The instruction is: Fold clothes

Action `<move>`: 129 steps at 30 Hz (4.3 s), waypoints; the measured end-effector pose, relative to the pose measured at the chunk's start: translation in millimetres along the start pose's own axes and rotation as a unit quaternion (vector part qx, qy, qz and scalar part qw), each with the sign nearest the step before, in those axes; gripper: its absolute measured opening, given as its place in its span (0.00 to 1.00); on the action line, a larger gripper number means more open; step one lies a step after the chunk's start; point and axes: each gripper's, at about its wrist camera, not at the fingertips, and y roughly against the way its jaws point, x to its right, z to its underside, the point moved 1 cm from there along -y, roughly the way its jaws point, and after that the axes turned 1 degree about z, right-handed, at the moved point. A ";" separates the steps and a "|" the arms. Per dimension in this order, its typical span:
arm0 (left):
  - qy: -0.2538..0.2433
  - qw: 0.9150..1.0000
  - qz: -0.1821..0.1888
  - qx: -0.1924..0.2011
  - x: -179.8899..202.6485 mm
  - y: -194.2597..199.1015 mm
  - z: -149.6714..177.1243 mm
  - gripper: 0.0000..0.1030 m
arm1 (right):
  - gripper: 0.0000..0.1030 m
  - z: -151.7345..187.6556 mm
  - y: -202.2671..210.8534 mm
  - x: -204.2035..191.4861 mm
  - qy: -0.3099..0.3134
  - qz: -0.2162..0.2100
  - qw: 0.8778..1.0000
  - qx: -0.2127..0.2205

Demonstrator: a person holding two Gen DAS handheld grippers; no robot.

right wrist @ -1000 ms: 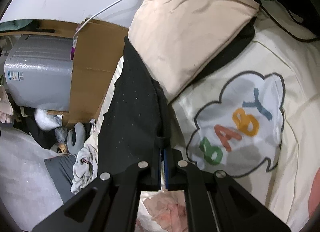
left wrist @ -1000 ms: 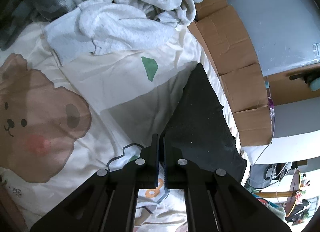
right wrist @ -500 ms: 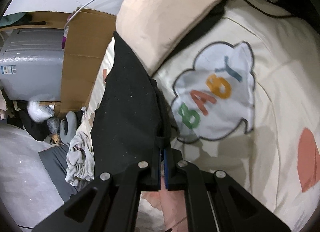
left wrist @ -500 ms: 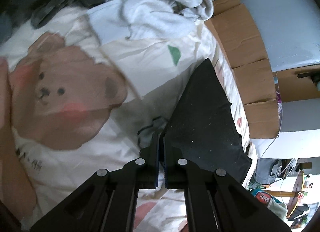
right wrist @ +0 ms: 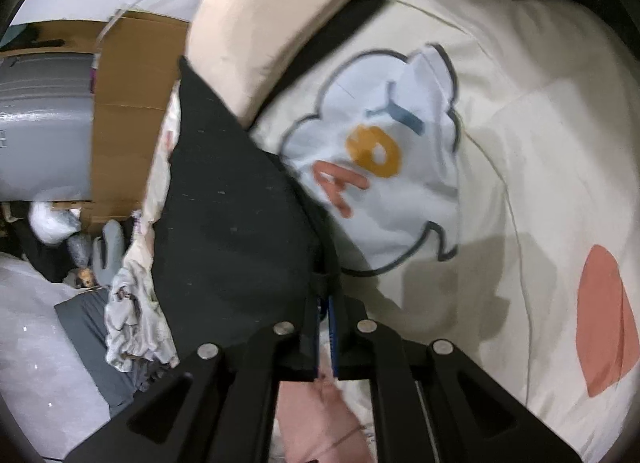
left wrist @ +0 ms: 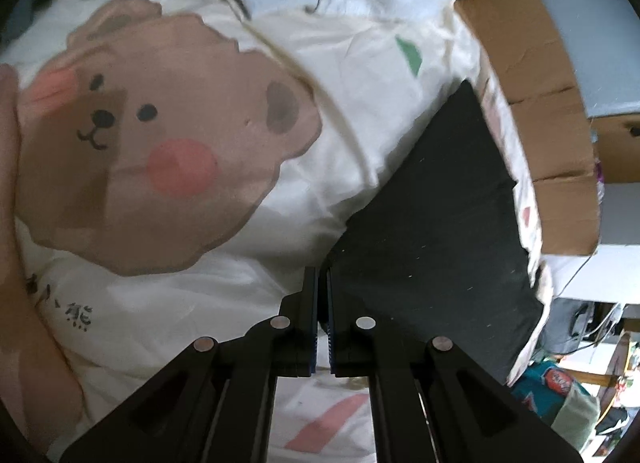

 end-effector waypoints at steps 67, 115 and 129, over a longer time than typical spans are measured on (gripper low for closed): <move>-0.337 0.941 -0.041 -0.013 199.5 -73.0 -175.6 0.59 | 0.33 -114.1 -33.6 -198.5 0.285 0.080 0.950 0.099; -0.428 0.900 -0.024 0.080 229.7 -78.3 -191.7 0.03 | 0.03 -162.8 -49.2 -243.6 0.367 0.135 0.906 0.163; -0.433 0.898 -0.056 0.058 233.5 -109.7 -200.5 0.03 | 0.03 -178.8 -73.2 -242.2 0.368 0.186 0.899 0.147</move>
